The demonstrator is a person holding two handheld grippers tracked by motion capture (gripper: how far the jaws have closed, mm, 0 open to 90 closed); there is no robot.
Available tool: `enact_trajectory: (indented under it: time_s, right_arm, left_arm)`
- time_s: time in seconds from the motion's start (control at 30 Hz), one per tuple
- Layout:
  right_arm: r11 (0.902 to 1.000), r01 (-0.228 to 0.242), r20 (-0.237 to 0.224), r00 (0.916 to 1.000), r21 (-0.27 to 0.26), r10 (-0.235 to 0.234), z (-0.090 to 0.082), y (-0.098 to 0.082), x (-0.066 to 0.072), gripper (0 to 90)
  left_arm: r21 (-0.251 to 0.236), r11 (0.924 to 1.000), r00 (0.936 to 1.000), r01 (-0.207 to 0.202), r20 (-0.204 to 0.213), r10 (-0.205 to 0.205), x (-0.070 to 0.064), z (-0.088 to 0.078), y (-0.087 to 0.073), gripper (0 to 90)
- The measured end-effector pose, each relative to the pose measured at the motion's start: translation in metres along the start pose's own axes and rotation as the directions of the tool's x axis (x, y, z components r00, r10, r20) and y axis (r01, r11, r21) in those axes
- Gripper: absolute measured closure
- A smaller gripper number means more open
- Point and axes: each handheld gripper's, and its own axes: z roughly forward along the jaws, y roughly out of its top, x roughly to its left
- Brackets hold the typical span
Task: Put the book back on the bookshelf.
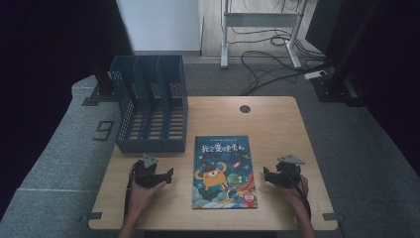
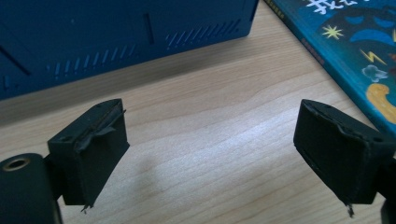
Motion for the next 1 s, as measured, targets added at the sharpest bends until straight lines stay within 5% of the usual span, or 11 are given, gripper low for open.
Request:
enact_trajectory:
  time_s: [0.13,0.43,0.57,0.8,1.0]
  right_arm:
    - [0.9996,-0.013,-0.027,0.9996,-0.026,0.013,-0.004,0.005,0.004,16.2]
    - [0.9982,0.008,-0.066,0.9978,-0.059,-0.011,-0.006,0.028,0.026,16.6]
    - [0.9964,-0.003,-0.1,0.995,-0.085,-0.005,-0.004,0.029,0.036,17.3]
    - [0.9985,0.028,-0.15,0.9881,-0.048,-0.035,0.009,0.026,0.055,17.1]
    - [0.9993,0.029,-0.164,0.9859,-0.025,-0.032,0.013,0.024,0.059,17.9]
  left_arm:
    - [0.004,1.0,0.9981,-0.004,0.062,0.004,-0.012,0.001,0.007,9.8]
    - [0.037,0.9993,0.9953,0.006,0.096,-0.009,-0.034,0.016,0.033,11.9]
    - [0.028,0.9994,0.9929,-0.021,0.118,0.018,-0.044,0.019,0.03,13.3]
    - [0.032,0.9975,0.9878,-0.063,0.144,0.058,-0.062,0.022,0.026,13.0]
    - [0.048,0.9972,0.9789,-0.058,0.199,0.047,-0.072,0.027,0.022,12.9]
